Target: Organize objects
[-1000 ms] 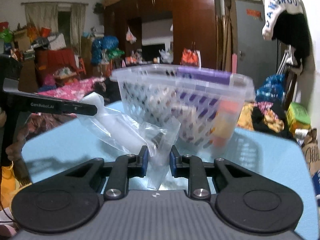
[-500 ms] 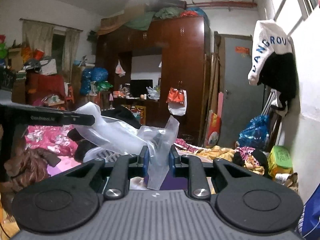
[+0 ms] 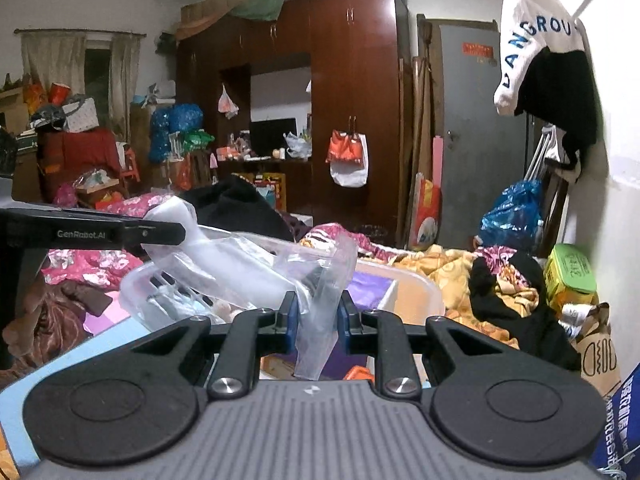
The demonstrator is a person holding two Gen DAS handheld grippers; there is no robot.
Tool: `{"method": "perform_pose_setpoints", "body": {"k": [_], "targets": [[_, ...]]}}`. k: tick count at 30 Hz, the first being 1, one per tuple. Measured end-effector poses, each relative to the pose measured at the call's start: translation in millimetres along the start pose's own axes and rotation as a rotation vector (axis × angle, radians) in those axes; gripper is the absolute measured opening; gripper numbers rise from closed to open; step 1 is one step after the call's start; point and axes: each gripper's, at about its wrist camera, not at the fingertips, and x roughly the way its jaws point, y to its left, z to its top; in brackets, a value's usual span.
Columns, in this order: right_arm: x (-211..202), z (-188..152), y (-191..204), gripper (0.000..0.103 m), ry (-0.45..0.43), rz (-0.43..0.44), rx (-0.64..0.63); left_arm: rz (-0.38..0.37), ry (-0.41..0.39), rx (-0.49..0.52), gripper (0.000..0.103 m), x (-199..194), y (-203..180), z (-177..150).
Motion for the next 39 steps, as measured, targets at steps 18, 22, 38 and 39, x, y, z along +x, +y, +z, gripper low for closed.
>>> {"method": "perform_pose_setpoints", "body": {"k": [18, 22, 38, 39], "targets": [[-8.0, -5.9, -8.9, 0.103, -0.051, -0.150, -0.004, 0.093, -0.075, 0.047, 0.100, -1.1, -1.0, -14.1], [-5.7, -5.1, -6.6, 0.103, -0.047, -0.132, 0.011, 0.085, -0.081, 0.045, 0.101, -4.7, 1.9, -17.6], [-1.9, -8.3, -0.5, 0.103, -0.026, -0.116, 0.000, 0.095, -0.064, 0.046, 0.101, -3.3, 6.9, -19.7], [-2.5, -9.1, 0.7, 0.103, -0.028, -0.115, 0.001, 0.095, -0.063, 0.046, 0.101, -3.2, 6.9, -19.9]]}}
